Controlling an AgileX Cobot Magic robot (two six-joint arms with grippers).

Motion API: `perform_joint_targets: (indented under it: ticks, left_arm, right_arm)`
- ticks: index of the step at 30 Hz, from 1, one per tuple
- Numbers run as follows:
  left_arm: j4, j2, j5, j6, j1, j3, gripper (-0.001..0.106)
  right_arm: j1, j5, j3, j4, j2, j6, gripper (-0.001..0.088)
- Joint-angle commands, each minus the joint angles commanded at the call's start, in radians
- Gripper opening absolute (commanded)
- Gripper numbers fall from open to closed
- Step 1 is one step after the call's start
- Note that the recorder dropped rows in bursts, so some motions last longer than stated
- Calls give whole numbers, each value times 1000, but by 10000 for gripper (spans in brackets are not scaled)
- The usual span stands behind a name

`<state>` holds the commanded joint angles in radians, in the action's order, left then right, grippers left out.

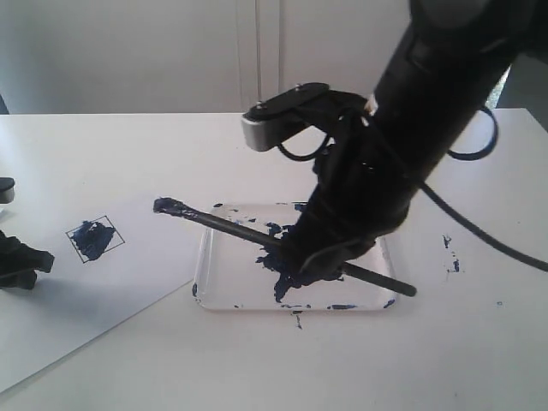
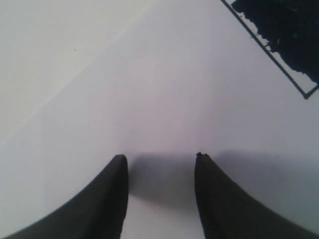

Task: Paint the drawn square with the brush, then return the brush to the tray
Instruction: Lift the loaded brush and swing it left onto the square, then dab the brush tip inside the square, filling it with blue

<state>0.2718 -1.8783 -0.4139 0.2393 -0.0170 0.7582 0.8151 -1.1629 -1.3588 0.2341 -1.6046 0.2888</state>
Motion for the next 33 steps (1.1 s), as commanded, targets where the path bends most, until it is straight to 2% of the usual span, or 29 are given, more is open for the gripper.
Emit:
perform_joint_targets:
  ticks: [6, 17, 25, 28, 33]
  left_arm:
    - [27, 0, 1, 30, 8, 0, 478]
    - [34, 0, 3, 34, 10, 0, 478]
    - [34, 0, 3, 38, 10, 0, 478]
    - [34, 0, 3, 38, 10, 0, 478]
    - [34, 0, 3, 38, 10, 0, 478]
  right_arm:
    - [10, 22, -103, 27, -132, 0, 0]
    - [82, 34, -268, 26, -340, 4, 0]
    - [82, 25, -331, 7, -404, -9, 0]
    - [82, -9, -353, -86, -429, -58, 0]
    - [82, -11, -366, -100, -451, -64, 0]
